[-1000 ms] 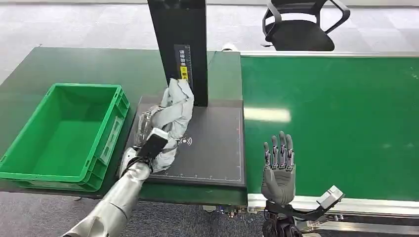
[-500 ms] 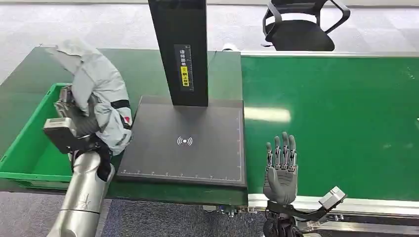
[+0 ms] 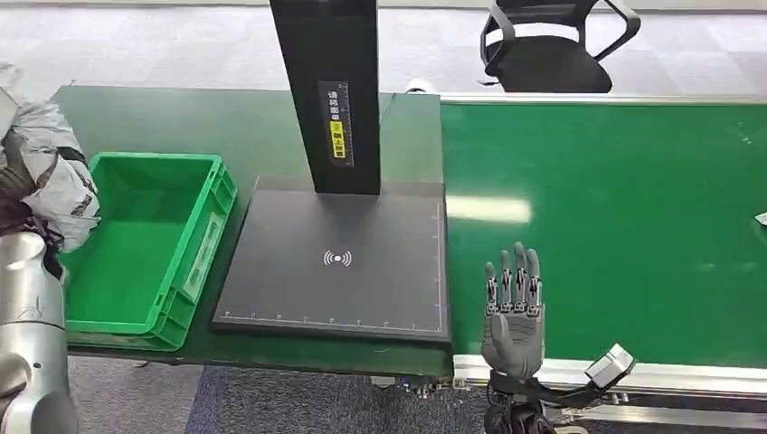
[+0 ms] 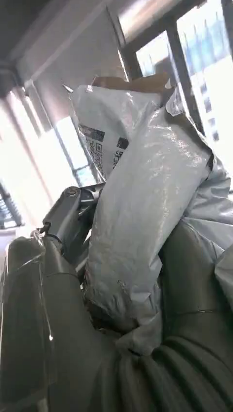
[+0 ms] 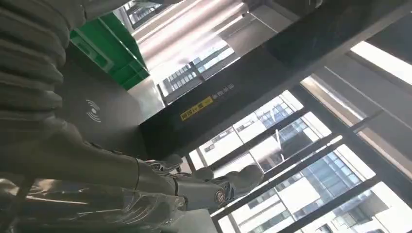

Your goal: Moved the parcel from conveyor to table for the left to box.

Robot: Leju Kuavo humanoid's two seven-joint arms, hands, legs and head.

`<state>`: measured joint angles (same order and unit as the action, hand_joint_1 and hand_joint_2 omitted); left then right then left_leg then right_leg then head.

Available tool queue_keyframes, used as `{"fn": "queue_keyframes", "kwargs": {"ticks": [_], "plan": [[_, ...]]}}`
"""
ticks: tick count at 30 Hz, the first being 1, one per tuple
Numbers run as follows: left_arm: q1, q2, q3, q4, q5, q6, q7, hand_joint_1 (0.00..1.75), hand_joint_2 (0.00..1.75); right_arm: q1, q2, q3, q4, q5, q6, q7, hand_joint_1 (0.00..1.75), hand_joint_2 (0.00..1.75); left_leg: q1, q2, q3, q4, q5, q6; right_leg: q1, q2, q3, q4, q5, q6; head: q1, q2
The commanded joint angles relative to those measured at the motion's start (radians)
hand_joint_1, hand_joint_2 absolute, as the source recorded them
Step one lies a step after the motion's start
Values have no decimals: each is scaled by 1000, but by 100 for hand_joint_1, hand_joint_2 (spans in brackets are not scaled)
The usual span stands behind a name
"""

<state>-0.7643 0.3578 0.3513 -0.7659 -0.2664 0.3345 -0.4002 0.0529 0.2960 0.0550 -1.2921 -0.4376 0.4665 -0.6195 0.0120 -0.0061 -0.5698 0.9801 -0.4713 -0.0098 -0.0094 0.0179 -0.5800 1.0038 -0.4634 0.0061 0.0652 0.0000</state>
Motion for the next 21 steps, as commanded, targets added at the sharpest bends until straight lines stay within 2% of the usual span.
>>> {"fn": "queue_keyframes", "kwargs": {"ticks": [1,10,11,12,21], "plan": [[-66,-5,22,313,-97,-22,35,175,175,6,-11,-21,13,9,13,-3,0,175,0,-1,1,-1,0,0,0,-3,2,-1,-1,0,0,0],[7,-46,57,226,-123,-92,-14,175,175,5,-6,-32,15,8,21,-2,0,175,0,-2,1,-1,0,0,0,-3,1,-1,0,0,0,0],[15,-53,60,207,-125,-110,-17,154,175,3,-6,-32,16,9,21,-2,0,175,0,-2,1,-1,0,0,0,-4,2,-2,-1,0,0,0],[13,-54,60,206,-125,-110,-16,0,175,3,-5,-31,16,9,21,-2,0,175,0,-2,1,-1,0,0,0,-3,2,-1,0,0,0,0],[20,-91,76,61,-105,-146,-21,0,175,-3,-3,-24,32,4,15,0,0,175,1,-3,-1,0,-1,0,1,-5,1,-1,-1,0,0,0]]}}
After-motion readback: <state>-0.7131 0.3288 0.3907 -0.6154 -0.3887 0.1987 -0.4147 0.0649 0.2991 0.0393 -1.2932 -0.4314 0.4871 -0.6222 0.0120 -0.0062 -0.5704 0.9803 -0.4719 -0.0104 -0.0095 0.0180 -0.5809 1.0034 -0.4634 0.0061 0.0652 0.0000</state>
